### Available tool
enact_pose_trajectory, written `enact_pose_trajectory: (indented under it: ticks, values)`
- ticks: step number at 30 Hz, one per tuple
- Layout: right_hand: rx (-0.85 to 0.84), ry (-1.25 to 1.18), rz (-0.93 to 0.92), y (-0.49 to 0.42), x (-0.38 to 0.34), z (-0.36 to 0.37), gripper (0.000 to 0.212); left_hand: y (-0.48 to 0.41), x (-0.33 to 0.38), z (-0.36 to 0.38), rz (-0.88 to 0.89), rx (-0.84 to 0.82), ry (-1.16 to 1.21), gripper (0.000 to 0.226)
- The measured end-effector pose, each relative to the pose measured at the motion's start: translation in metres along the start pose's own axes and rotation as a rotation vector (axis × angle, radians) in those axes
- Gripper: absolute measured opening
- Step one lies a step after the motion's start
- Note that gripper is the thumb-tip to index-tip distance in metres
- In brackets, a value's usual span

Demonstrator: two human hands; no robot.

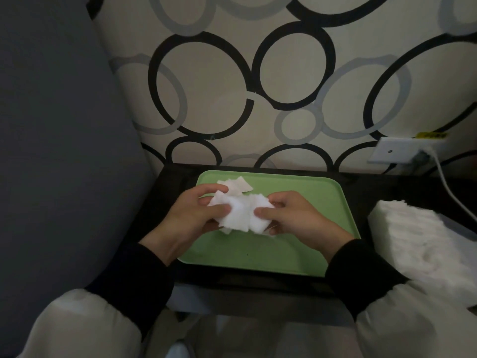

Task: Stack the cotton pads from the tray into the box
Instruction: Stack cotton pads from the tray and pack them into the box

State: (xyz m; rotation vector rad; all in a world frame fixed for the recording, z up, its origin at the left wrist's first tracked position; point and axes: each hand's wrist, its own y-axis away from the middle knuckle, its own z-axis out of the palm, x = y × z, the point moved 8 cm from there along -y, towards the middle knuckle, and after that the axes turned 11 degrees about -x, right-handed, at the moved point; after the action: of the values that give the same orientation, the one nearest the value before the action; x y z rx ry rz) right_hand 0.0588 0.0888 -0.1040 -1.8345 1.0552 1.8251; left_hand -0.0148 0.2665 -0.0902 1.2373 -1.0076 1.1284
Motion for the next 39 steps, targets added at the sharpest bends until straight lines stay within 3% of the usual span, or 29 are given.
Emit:
enact_pose_trajectory:
  ticks: [4,10,16,22,26,32,35,37,39]
  values:
    - [-0.042,-0.022,-0.013,0.002,-0.007,0.008,0.007,-0.004,0.002,0.005,0.045,-0.001,-0.062,0.038]
    - [-0.091,0.007,0.018,0.003,-0.006,0.012,0.018,-0.005,0.011,0.013,0.114,-0.029,-0.172,0.046]
    - [-0.165,-0.05,0.035,0.007,-0.006,0.017,0.015,-0.003,0.018,0.018,0.176,0.017,-0.316,0.046]
    - [-0.211,-0.34,0.145,0.012,-0.004,0.025,0.03,-0.004,0.019,0.019,0.203,0.075,-0.444,0.045]
    - [-0.199,-0.111,0.059,0.011,-0.004,0.02,0.025,-0.005,0.02,0.02,0.197,0.078,-0.433,0.042]
    - [-0.072,-0.037,0.028,0.012,0.0,-0.003,0.021,0.001,0.028,-0.002,0.166,0.173,-0.274,0.025]
    - [0.003,0.1,0.062,0.013,0.003,-0.014,0.016,0.004,0.035,0.011,0.165,0.008,-0.288,0.018]
    - [-0.02,0.128,0.043,0.013,0.0,-0.011,0.014,0.005,0.033,0.031,0.156,-0.146,-0.318,0.015]
    - [-0.058,0.113,0.016,0.013,-0.005,-0.004,0.014,0.004,0.03,0.043,0.172,-0.193,-0.384,0.016]
